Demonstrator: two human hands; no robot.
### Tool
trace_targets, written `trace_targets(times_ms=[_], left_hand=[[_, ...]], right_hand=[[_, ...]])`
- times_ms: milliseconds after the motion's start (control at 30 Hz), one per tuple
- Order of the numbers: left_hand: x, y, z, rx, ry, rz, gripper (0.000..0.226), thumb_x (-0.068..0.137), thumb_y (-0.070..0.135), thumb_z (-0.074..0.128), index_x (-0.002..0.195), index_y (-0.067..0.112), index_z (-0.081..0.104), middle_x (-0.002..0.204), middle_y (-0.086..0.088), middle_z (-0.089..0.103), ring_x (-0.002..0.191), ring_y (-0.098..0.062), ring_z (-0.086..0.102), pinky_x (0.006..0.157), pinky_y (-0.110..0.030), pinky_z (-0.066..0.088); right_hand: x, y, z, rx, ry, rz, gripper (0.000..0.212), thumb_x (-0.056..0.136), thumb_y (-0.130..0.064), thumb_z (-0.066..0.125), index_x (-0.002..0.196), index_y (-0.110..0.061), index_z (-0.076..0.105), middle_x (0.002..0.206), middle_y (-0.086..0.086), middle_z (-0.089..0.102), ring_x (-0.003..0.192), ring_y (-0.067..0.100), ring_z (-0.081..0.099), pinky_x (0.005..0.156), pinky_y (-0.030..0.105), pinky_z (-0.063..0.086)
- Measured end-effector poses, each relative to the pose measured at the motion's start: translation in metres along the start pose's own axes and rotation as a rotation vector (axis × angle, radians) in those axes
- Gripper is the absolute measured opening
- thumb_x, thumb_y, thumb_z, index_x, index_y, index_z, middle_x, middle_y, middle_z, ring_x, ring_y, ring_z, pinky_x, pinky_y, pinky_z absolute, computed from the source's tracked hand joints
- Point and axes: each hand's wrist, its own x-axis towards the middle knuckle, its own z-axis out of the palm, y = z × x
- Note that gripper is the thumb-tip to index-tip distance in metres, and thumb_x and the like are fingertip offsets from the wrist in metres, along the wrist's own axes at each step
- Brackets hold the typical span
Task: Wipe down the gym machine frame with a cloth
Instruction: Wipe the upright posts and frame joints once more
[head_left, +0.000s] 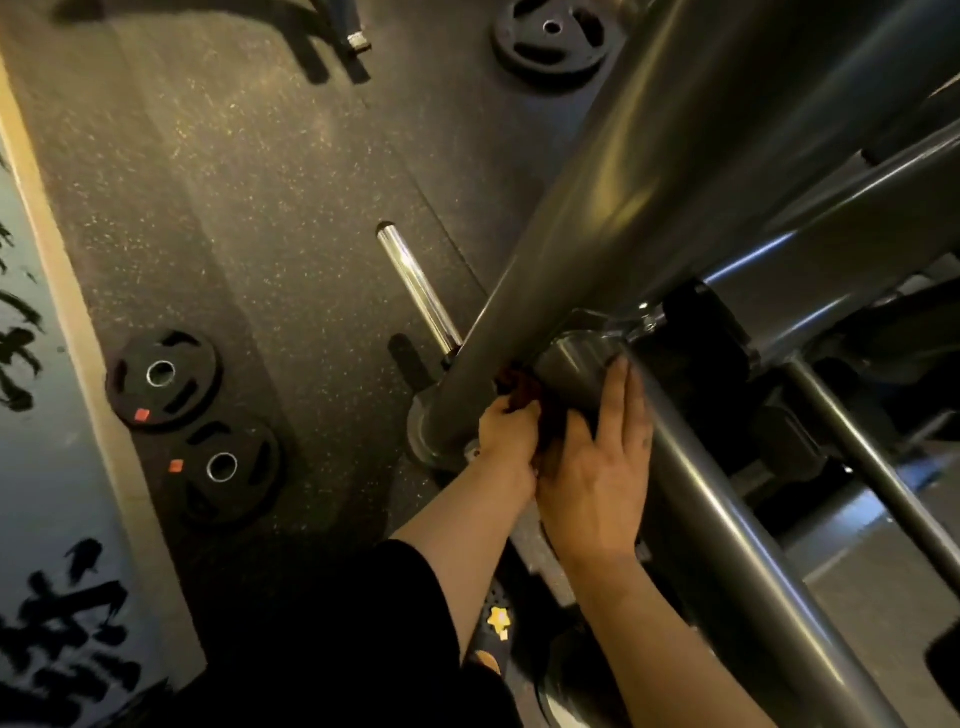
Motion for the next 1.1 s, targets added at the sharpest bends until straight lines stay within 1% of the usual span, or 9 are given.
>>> trace_targets(times_ms=[100,233,333,433,600,700,800,933,1100], left_hand=[[0.016,-0.002,-0.003,-0.117,-0.047,-0.017,0.027,0.1,0.013,0.047,0.123,0.015,0.061,0.108,-0.01,0.069,0.097,-0.026,0.066,0.074,-0.035,0.054],[0.023,-0.011,-0.014,-0.141,-0.216,-0.043,0.029,0.101,0.01,0.044,0.124,0.01,0.061,0.112,-0.013,0.069,0.096,-0.025,0.067,0.075,-0.034,0.054],[0.027,-0.024,-0.028,-0.142,-0.301,-0.072,0.026,0.097,0.004,0.049,0.117,0.009,0.064,0.101,-0.01,0.071,0.09,-0.022,0.068,0.08,-0.035,0.054],[0.031,-0.042,-0.045,-0.156,-0.259,-0.054,0.029,0.093,0.002,0.053,0.117,0.013,0.065,0.105,-0.007,0.073,0.098,-0.021,0.068,0.091,-0.038,0.052],[0.027,-0.028,-0.044,-0.115,-0.267,0.089,0.026,0.095,0.002,0.052,0.12,0.009,0.057,0.113,-0.01,0.066,0.095,-0.018,0.065,0.081,-0.028,0.055],[0.031,-0.007,-0.029,0.016,-0.253,0.234,0.016,0.094,0.003,0.055,0.1,0.014,0.066,0.098,-0.009,0.066,0.096,-0.023,0.064,0.094,-0.04,0.053],[0.037,-0.002,-0.04,0.083,-0.276,0.309,0.015,0.094,0.006,0.057,0.1,0.013,0.069,0.102,-0.01,0.069,0.102,-0.023,0.065,0.096,-0.04,0.052],[0.046,0.001,-0.074,-0.045,-0.288,0.375,0.022,0.093,0.01,0.059,0.112,0.017,0.066,0.109,-0.003,0.071,0.104,-0.012,0.065,0.093,-0.026,0.051],[0.076,-0.009,-0.112,-0.149,-0.103,0.135,0.023,0.101,0.014,0.045,0.111,0.022,0.064,0.109,-0.003,0.07,0.105,-0.018,0.066,0.099,-0.041,0.05]], right_hand=[[-0.002,-0.001,0.005,0.099,0.101,0.025,0.023,0.088,-0.023,0.067,0.106,-0.008,0.068,0.158,0.018,0.024,0.149,0.03,0.011,0.122,0.042,0.007],[-0.032,-0.009,0.016,0.322,0.242,0.084,0.025,0.084,-0.011,0.064,0.109,-0.008,0.068,0.142,0.012,0.048,0.139,0.023,0.033,0.118,0.036,0.026],[-0.059,-0.022,0.034,0.587,0.144,0.449,0.033,0.091,-0.021,0.057,0.123,-0.019,0.061,0.135,-0.006,0.05,0.126,0.01,0.046,0.108,0.037,0.042],[-0.053,-0.028,0.045,1.339,-0.08,1.024,0.042,0.097,-0.025,0.055,0.137,-0.033,0.047,0.129,-0.011,0.057,0.12,0.009,0.056,0.098,0.033,0.048],[-0.012,-0.031,0.06,1.8,-0.086,1.153,0.034,0.096,-0.012,0.054,0.13,-0.01,0.058,0.121,0.012,0.067,0.113,0.024,0.064,0.103,0.04,0.047],[0.016,-0.036,0.062,1.781,-0.155,1.1,0.054,0.087,-0.035,0.066,0.133,-0.01,0.055,0.122,0.006,0.064,0.109,0.019,0.063,0.106,0.043,0.044],[0.023,-0.043,0.064,1.768,-0.198,1.001,0.093,0.054,-0.056,0.086,0.133,-0.016,0.056,0.126,0.004,0.064,0.11,0.016,0.064,0.097,0.037,0.049],[0.021,-0.067,0.067,1.783,-0.112,0.918,0.025,0.092,-0.011,0.06,0.116,-0.016,0.065,0.117,0.008,0.07,0.11,0.02,0.066,0.1,0.038,0.05],[0.024,-0.091,0.104,1.057,-0.36,0.696,0.029,0.094,-0.02,0.06,0.122,-0.025,0.059,0.117,-0.005,0.063,0.111,0.012,0.06,0.092,0.026,0.048]])
